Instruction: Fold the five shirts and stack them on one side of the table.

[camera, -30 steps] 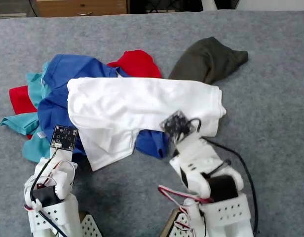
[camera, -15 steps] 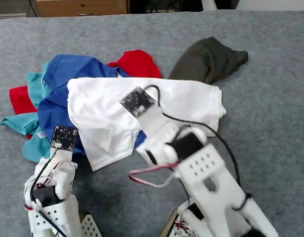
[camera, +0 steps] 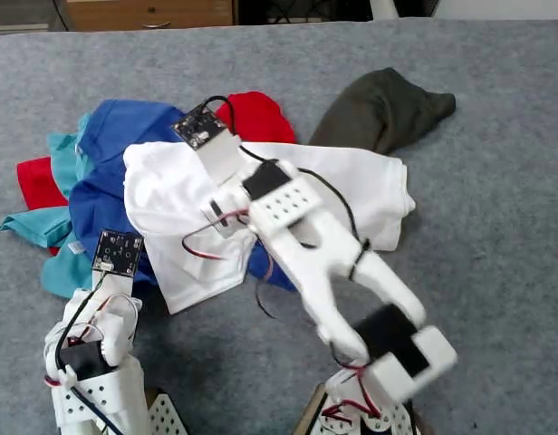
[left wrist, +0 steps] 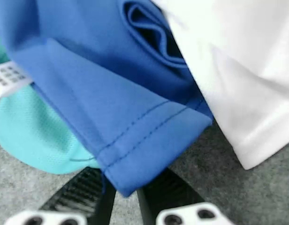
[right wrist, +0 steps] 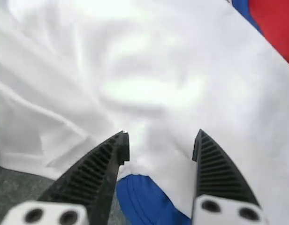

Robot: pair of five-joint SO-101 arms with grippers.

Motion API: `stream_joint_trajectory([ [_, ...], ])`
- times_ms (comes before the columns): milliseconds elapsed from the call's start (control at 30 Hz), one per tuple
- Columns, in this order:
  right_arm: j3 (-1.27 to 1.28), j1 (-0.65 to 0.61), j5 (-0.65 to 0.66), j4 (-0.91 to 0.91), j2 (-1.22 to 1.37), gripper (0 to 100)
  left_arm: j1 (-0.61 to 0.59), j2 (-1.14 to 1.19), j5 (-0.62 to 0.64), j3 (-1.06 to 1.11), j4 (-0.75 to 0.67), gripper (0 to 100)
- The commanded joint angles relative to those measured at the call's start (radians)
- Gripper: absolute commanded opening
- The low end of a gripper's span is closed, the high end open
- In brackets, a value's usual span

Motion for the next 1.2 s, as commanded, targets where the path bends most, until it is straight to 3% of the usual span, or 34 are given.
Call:
stream_joint_trajectory([
  [0,-0.12,0.026,-0.006,-0.021,0.097,23.7,-0.002,-0.006,-0.006,0.015,-0.011,3],
  [167,-0.231,0.083,-0.006,-0.021,0.254,21.8,-0.002,-0.006,-0.006,0.015,-0.011,3],
  [367,-0.309,0.11,-0.006,-0.017,0.34,0.8,-0.002,-0.006,-0.006,0.015,-0.011,3],
  [1000,-0.306,0.11,-0.006,0.227,-0.093,1.5,-0.002,-0.006,-0.006,0.015,-0.011,3],
  [1167,-0.306,0.184,-0.006,0.296,-0.232,1.5,-0.002,-0.006,-0.006,0.015,-0.011,3],
])
